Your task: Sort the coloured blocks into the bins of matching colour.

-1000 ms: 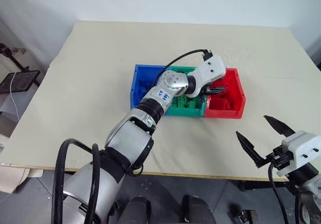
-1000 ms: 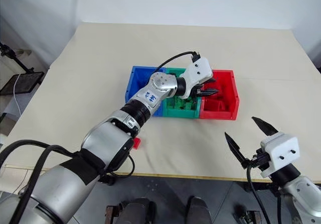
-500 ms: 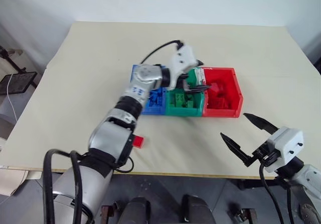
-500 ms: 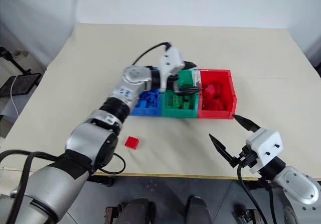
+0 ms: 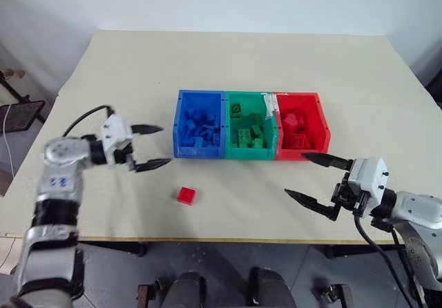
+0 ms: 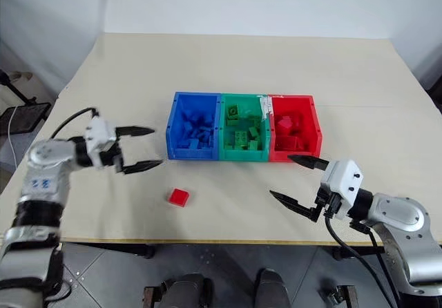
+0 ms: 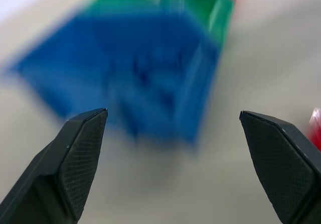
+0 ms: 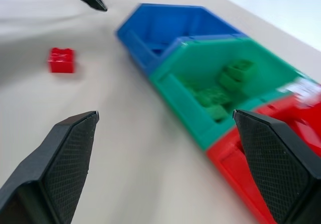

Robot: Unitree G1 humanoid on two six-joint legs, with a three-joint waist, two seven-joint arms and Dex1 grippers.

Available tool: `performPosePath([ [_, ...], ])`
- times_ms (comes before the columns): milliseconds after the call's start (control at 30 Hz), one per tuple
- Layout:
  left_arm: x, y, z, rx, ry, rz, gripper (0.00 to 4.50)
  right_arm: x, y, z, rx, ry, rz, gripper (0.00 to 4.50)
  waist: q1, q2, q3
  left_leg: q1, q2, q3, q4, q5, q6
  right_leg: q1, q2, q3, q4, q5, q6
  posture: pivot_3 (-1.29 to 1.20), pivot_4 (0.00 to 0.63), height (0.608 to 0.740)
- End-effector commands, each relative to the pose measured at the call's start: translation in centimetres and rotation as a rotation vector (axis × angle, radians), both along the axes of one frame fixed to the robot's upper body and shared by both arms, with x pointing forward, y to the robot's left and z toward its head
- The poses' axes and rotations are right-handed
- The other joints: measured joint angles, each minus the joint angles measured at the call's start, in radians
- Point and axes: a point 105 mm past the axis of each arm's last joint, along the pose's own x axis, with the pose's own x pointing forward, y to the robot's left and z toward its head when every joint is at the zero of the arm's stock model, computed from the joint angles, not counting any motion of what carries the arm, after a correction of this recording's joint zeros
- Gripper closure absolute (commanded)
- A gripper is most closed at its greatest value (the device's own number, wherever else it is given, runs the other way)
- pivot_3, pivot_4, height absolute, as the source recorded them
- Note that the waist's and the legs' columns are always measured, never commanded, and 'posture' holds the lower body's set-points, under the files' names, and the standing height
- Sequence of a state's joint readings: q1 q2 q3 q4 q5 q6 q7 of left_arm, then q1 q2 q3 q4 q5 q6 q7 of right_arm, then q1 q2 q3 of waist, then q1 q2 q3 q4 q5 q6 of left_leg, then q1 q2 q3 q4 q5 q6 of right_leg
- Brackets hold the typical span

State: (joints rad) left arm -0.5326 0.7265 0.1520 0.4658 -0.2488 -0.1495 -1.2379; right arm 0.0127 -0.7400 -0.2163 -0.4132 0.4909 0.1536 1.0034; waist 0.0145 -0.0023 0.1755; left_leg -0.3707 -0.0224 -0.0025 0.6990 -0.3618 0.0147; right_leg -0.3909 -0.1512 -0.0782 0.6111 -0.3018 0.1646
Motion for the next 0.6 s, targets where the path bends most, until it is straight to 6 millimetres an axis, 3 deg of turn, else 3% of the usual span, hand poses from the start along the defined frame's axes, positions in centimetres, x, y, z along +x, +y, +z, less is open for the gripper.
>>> performPosePath([
  [33,-1.4,1.4,0.1,0.065,-0.011,0.026,0.01,-0.8,0.4,-0.3,-0.042,0.018,0.087,0.00,0.009,0.000,0.000,0.000,0.000,0.000,0.000,0.000,0.000,0.000,0.000,0.000,0.000,0.000,0.000,0.00,0.150,0.740],
  [133,-2.6,1.4,-1.3,0.113,0.044,-0.013,0.01,-1.6,-0.2,-2.0,-0.138,0.073,0.123,0.00,0.016,0.000,0.000,0.000,0.000,0.000,0.001,0.000,0.000,0.001,0.000,0.000,0.000,0.000,0.000,0.00,0.150,0.740],
  [233,-2.9,0.4,-1.1,0.088,0.088,-0.061,0.01,-1.7,-0.9,-1.7,-0.096,0.085,0.091,0.00,0.016,0.000,0.000,0.000,-0.001,0.001,0.001,0.000,0.000,0.002,0.000,-0.001,0.000,0.000,0.000,0.00,0.150,0.740],
  [300,-3.5,-0.7,-1.0,0.089,0.157,-0.119,0.01,-2.0,-1.2,-1.8,-0.103,0.088,0.087,0.00,0.011,0.000,0.000,0.000,0.000,0.001,0.001,0.000,0.000,0.001,0.000,0.000,0.000,0.000,0.000,0.00,0.150,0.740],
  [500,-5.1,-5.8,-2.8,0.366,0.168,-0.372,0.01,-2.7,-2.0,-2.2,-0.115,0.111,0.038,0.00,0.012,0.000,0.000,0.001,0.000,0.004,0.000,-0.001,-0.001,0.001,0.000,0.000,0.000,0.000,0.000,0.00,0.150,0.740],
  [600,-3.7,-6.9,-3.6,0.409,0.185,-0.339,0.01,-2.7,-1.8,-2.2,-0.105,0.115,0.034,0.00,0.011,0.000,0.000,0.001,0.000,0.010,0.001,-0.001,-0.001,0.001,0.001,0.000,0.000,0.000,0.000,0.00,0.150,0.740],
])
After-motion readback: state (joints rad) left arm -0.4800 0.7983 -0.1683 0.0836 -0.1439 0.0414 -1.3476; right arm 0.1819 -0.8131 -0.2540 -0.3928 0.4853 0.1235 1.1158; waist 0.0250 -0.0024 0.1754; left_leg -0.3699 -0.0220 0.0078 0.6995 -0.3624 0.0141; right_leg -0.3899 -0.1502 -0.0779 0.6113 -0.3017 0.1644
